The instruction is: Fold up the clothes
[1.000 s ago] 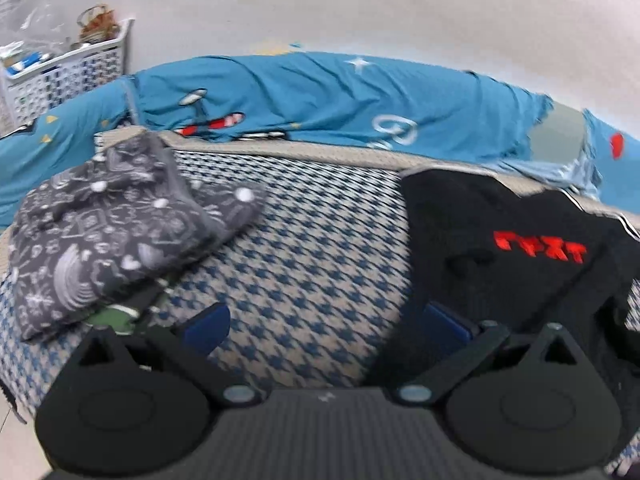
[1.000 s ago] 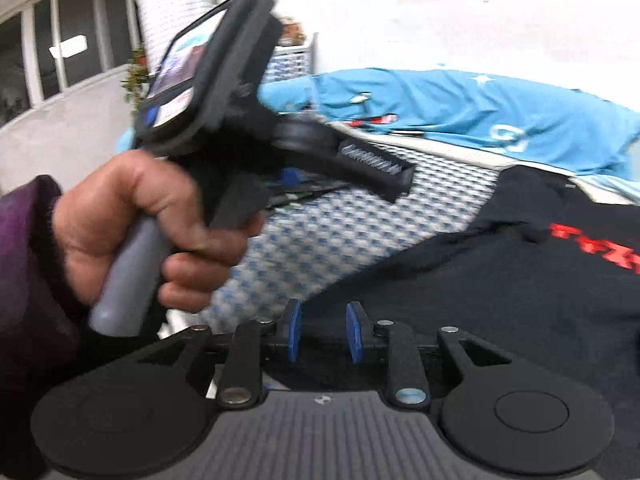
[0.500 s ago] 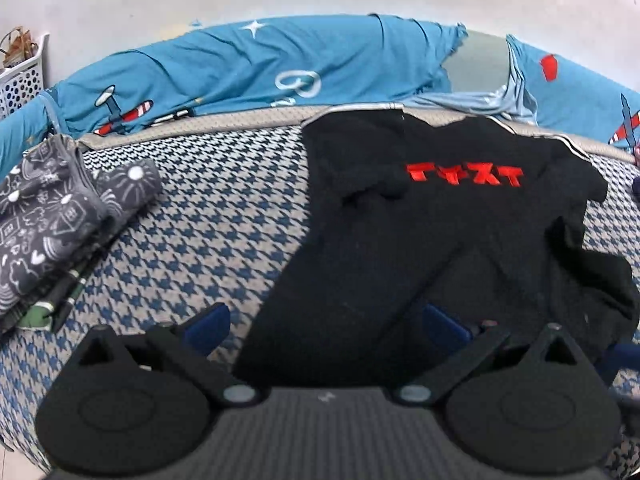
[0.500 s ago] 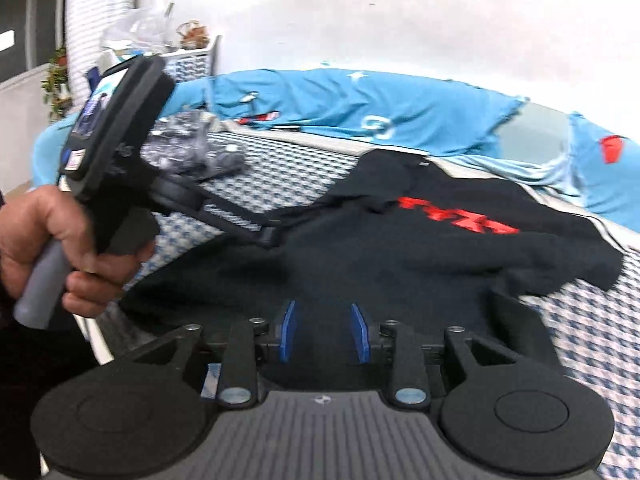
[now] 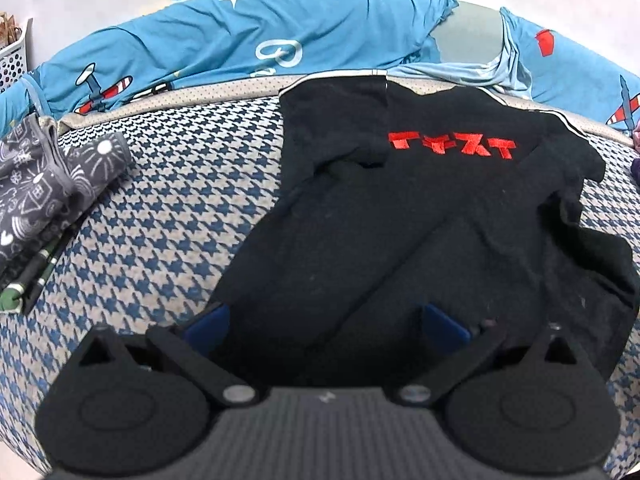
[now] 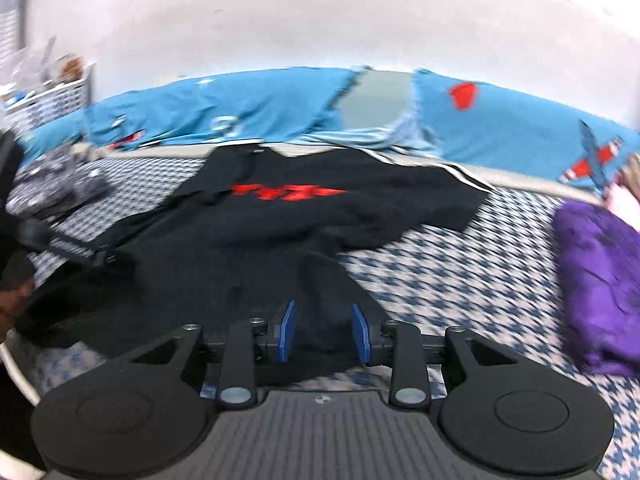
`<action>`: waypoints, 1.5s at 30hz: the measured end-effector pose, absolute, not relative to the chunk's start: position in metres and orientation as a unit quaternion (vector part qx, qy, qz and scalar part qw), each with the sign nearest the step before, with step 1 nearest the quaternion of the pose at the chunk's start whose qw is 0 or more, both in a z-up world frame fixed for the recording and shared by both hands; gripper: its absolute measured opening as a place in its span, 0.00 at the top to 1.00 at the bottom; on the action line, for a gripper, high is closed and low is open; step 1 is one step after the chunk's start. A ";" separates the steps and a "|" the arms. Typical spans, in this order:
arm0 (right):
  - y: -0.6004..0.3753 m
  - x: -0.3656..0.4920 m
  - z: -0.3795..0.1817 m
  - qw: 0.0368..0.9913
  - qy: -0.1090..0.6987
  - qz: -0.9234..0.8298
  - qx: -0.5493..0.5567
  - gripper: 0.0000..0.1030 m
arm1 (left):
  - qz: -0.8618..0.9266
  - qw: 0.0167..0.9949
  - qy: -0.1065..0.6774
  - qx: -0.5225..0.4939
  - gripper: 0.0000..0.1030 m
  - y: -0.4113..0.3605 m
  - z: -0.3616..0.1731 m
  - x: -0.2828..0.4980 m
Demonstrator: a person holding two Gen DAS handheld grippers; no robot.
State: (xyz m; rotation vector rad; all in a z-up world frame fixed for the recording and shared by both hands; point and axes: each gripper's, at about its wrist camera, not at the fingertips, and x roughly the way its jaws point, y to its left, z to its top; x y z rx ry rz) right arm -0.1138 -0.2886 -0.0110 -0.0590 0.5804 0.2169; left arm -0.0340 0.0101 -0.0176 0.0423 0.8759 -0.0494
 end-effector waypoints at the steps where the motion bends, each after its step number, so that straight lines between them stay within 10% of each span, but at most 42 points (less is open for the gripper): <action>1: -0.293 -0.112 -0.013 0.952 0.287 0.100 -0.025 0.70 | -0.024 0.904 0.425 0.021 0.00 0.009 -0.019 -0.033; 26: -0.326 -0.057 -0.057 0.943 0.305 0.068 0.114 0.56 | -0.015 0.890 0.455 0.010 0.00 0.009 -0.037 -0.025; 38: -0.312 -0.054 -0.061 0.944 0.305 0.079 0.102 0.93 | -0.016 0.890 0.456 0.013 0.00 0.008 -0.039 -0.024; 45: -0.305 -0.075 -0.030 0.955 0.276 0.047 0.098 0.94 | -0.009 0.896 0.444 0.000 0.00 0.015 -0.033 -0.028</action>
